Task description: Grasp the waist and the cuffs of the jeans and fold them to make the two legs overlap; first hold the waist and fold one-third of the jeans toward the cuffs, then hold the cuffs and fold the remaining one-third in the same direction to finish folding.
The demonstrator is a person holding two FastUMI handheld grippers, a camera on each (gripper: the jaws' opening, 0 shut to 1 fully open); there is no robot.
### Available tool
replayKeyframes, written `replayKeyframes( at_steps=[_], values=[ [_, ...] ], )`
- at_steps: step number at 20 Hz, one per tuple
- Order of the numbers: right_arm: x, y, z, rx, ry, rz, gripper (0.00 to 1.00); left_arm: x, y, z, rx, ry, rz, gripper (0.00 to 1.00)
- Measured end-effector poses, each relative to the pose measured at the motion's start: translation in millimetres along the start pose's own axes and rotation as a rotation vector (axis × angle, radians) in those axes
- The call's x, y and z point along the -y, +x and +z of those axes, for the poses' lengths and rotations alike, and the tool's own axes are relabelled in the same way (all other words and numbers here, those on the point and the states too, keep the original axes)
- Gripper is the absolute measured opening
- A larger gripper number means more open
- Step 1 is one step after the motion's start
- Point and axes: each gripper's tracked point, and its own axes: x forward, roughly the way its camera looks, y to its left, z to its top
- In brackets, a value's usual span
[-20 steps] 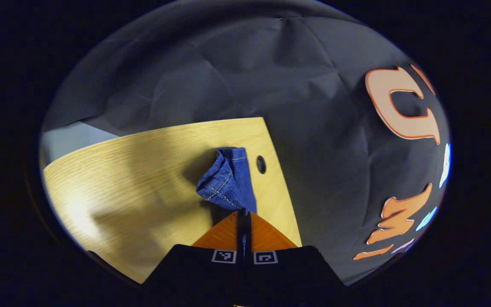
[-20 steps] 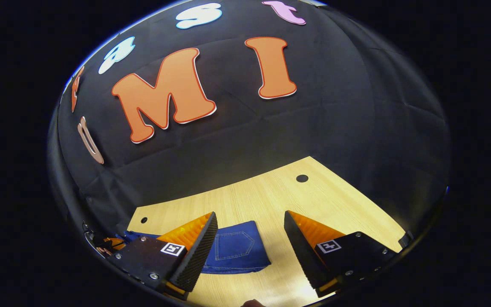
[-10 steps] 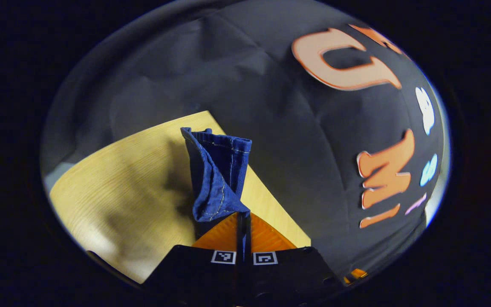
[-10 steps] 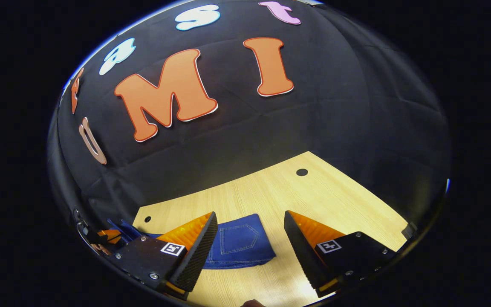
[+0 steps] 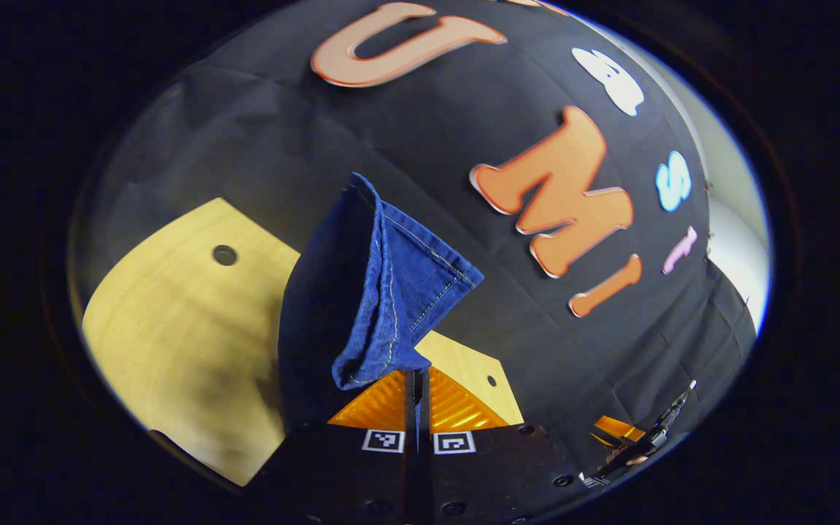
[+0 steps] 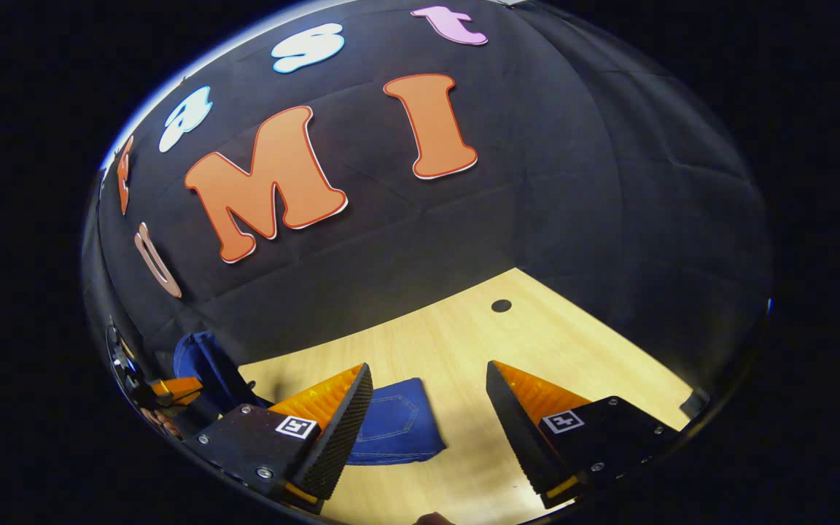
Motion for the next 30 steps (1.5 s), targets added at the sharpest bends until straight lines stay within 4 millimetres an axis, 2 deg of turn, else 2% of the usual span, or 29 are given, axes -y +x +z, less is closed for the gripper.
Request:
replayKeyframes(
  at_steps=[2,5,6,9,12,13,14,15,16,18,21,26,30],
  values=[
    [9,1,3,-0.002,-0.011,0.011,0.97,41,21,-28,-0.05,0.037,-0.038,0.0],
    [24,2,5,-0.003,-0.021,0.015,0.97,77,57,-80,-0.137,0.105,-0.044,0.0],
    [27,4,5,-0.008,-0.017,0.021,0.97,82,73,-98,-0.167,0.137,-0.018,0.0],
    [38,3,6,-0.014,-0.016,0.024,0.97,92,94,-143,-0.253,0.203,0.048,0.0],
    [44,4,8,-0.011,-0.025,0.03,0.97,89,96,-163,-0.284,0.24,0.099,0.02],
    [45,4,9,-0.012,-0.028,0.037,0.97,92,104,-169,-0.299,0.245,0.09,0.06],
    [47,5,9,-0.012,-0.029,0.037,0.97,103,102,-179,-0.32,0.242,0.055,0.0],
    [46,5,10,-0.01,-0.029,0.047,0.97,118,99,-183,-0.331,0.242,0.018,0.21],
    [46,6,10,-0.011,-0.031,0.047,0.97,127,91,-180,-0.329,0.265,0.002,0.41],
    [44,7,12,-0.007,-0.037,0.056,0.97,131,87,-173,-0.3,0.35,0.009,0.82],
    [36,7,20,0.025,-0.08,0.061,0.97,139,79,-153,-0.232,0.449,0.039,0.95],
    [12,1,44,0.125,-0.196,0.067,0.96,155,47,-98,-0.055,0.556,0.086,0.96],
    [-24,-10,63,0.21,-0.292,0.097,0.97,169,24,-61,0.061,0.645,0.125,0.96]
  ],
)
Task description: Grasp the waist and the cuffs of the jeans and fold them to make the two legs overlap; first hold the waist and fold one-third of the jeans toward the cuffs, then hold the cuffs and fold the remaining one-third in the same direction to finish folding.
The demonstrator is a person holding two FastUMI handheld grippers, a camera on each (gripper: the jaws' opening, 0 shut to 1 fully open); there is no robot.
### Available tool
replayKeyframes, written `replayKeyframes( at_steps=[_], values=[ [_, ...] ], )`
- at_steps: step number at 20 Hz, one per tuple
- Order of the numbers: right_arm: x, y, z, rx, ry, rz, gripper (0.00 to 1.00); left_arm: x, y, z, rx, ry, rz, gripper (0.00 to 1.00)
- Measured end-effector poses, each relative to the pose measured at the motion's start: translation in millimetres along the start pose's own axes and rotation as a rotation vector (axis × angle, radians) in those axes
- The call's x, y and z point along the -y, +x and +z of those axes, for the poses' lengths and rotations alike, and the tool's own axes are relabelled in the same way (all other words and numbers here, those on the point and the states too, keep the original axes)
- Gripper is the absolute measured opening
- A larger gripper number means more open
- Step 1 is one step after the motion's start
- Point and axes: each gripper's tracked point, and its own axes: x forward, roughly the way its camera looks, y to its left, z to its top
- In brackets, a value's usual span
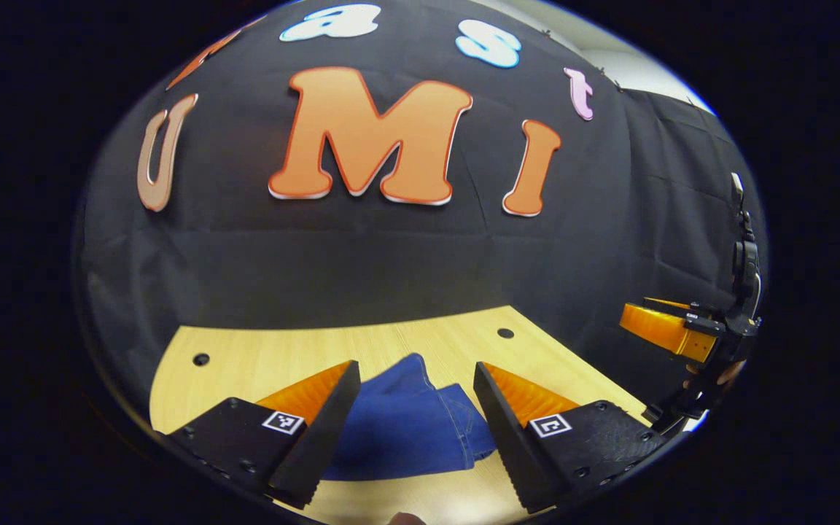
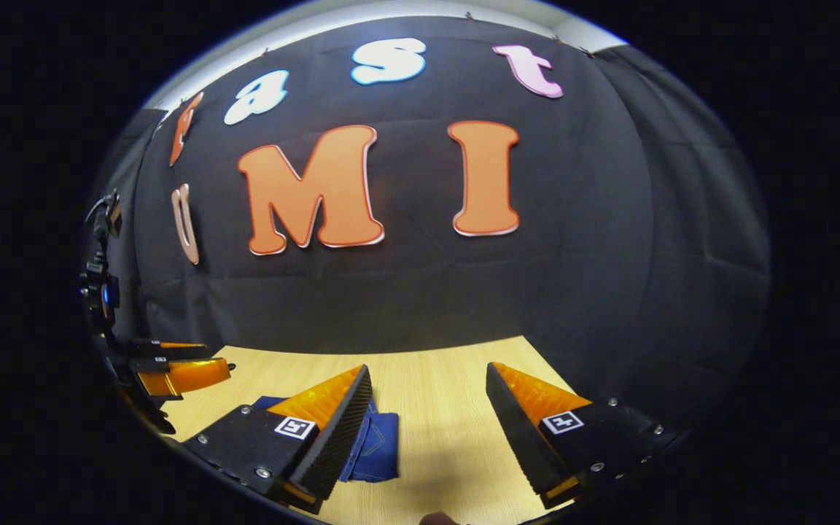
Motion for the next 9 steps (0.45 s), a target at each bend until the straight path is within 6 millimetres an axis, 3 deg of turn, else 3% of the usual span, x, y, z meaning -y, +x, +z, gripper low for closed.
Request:
replayKeyframes(
  at_steps=[5,9],
  values=[
    [-41,-6,42,0.123,-0.042,0.046,0.97,-29,-48,60,0.186,0.088,0.133,0.99],
    [-73,-14,71,0.214,-0.062,0.093,0.96,-47,-73,79,0.257,0.093,0.217,0.98]
  ],
)
